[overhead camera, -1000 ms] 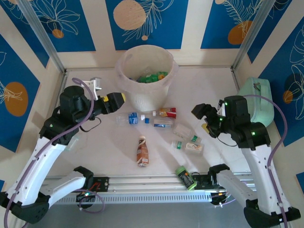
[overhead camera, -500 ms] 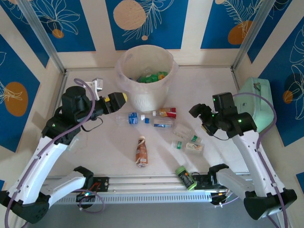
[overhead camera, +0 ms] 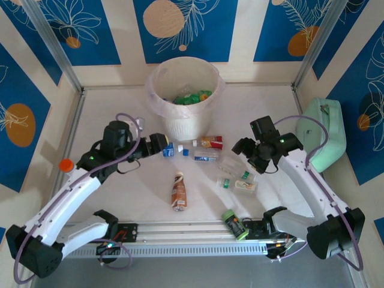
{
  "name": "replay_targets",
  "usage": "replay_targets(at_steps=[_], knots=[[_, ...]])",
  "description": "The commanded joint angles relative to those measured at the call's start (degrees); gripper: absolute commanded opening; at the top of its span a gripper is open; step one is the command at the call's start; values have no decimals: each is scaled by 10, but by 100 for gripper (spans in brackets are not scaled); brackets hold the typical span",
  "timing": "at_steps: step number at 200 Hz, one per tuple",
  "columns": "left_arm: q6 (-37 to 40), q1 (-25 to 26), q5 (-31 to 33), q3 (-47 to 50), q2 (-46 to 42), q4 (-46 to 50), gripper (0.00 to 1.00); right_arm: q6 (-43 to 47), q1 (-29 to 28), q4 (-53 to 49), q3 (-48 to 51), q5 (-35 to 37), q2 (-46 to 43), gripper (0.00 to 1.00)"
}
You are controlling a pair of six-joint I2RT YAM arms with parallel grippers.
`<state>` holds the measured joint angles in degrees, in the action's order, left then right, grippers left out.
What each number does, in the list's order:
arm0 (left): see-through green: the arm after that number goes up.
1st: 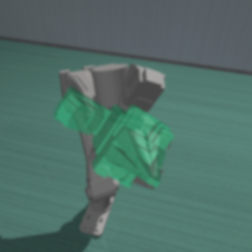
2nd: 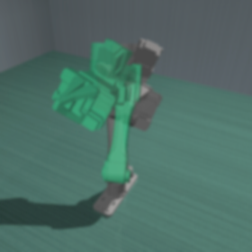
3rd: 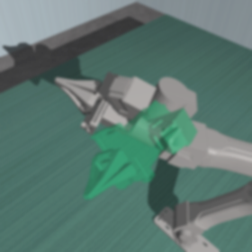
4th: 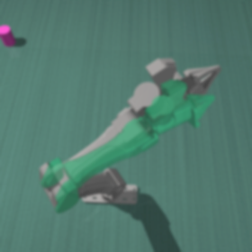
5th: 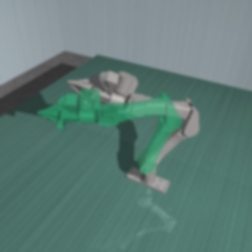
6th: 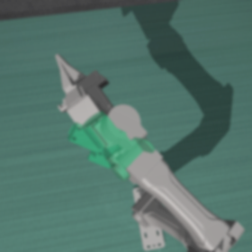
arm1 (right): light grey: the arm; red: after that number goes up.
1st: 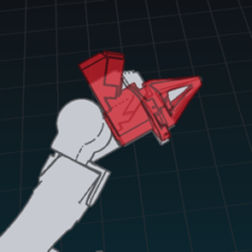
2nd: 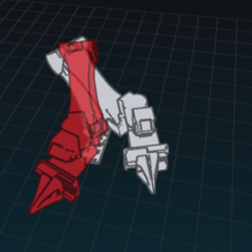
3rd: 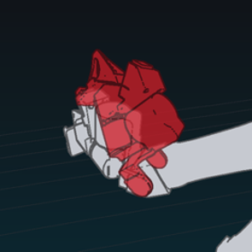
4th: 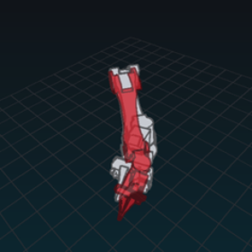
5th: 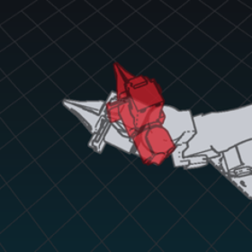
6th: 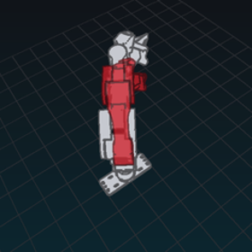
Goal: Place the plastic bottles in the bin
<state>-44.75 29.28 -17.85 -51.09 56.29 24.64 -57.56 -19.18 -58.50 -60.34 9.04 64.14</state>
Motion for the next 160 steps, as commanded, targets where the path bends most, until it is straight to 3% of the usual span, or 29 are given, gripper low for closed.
replay_targets(at_steps=[1, 54, 101, 160], knots=[[-10, 41, 17, 37, 17, -22, 86, 30, -3, 10, -18, -3, -2, 84], [-29, 149, 67, 61, 102, -14, 94, 35, -12, 30, -14, -23, 11, 84], [-16, 191, 96, 24, 175, 40, 95, 52, -12, 27, -15, -26, 12, 84], [-33, 229, 113, 9, 234, 85, 89, 59, -10, 47, 0, -49, 20, 84]])
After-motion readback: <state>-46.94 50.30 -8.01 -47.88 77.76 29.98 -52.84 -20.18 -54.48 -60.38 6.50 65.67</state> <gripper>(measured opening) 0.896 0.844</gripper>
